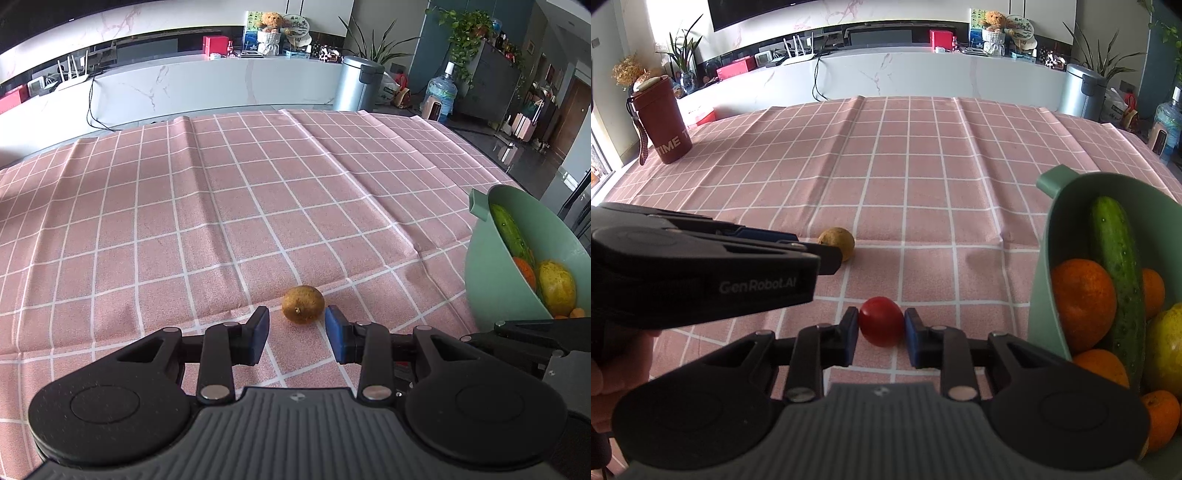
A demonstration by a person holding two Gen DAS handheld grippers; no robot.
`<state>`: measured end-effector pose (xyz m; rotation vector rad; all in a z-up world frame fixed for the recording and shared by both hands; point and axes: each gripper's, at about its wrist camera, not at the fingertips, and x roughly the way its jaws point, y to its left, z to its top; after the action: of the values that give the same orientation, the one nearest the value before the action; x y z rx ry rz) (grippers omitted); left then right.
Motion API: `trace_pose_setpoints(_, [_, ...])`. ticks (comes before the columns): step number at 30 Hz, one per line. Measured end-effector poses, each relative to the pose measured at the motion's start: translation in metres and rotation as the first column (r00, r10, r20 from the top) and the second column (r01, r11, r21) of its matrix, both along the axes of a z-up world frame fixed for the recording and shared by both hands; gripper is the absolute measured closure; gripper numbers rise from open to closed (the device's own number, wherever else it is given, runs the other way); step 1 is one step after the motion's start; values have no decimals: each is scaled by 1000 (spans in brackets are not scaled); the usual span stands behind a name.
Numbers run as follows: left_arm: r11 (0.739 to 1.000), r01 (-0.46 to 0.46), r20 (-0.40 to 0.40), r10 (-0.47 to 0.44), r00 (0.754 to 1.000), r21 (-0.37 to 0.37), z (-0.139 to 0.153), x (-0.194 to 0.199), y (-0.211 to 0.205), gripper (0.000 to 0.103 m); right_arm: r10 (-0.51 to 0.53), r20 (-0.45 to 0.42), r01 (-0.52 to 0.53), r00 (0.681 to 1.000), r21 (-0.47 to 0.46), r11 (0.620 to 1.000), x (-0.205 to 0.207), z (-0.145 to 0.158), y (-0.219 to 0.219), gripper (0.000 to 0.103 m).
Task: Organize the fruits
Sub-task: 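Grasp the kiwi with the left gripper while the right gripper grasps the cherry tomato, then carry the kiwi and cherry tomato into the colander and open both grippers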
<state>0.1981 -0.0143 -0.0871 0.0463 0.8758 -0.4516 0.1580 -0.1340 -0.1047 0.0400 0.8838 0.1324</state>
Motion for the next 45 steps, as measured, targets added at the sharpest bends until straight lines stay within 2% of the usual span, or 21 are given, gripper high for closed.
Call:
trace_pose_setpoints(5, [1000,-8,-3,8,1000,2,-4,9,-7,62,7,-1,-7,1000,-5,1000,0,-1,1,81])
trace_pose_setpoints(7, [1000,0,-14,0,1000,-20,-5,10,-7,71,7,0,-7,1000,-4,1000,1,-1,1,81])
trace_pose_setpoints(10, [1000,0,-10,-1,1000,-15,-4,7,-6,73,5,0,-5,1000,-5,1000,3,-1,2,81])
trace_pose_setpoints(19, [990,-130,-22,129,991,-47,26,-21,22,73,21,-12,-21,1000,5,1000,0,1,5,81])
trace_pose_setpoints(29, [956,-283,-63,279,958,-80,66,-70,51,73,96,-23,-95,995,46,994,-20,26,10,82])
trace_pose_setpoints(32, [957,-278,-40,275,961,-86,81,-84,52,73,125,-20,-124,992,71,990,-30,41,6,82])
trace_pose_setpoints(37, [961,-264,-17,264,964,-83,96,-98,39,73,172,3,-172,985,50,984,-49,66,-5,82])
trace_pose_setpoints(40, [966,-246,-3,246,969,-87,104,-108,29,73,171,6,-171,985,73,983,-60,81,-25,82])
trace_pose_setpoints(45, [973,-182,17,186,982,-142,115,-114,-3,73,151,37,-153,988,90,984,-80,111,-67,81])
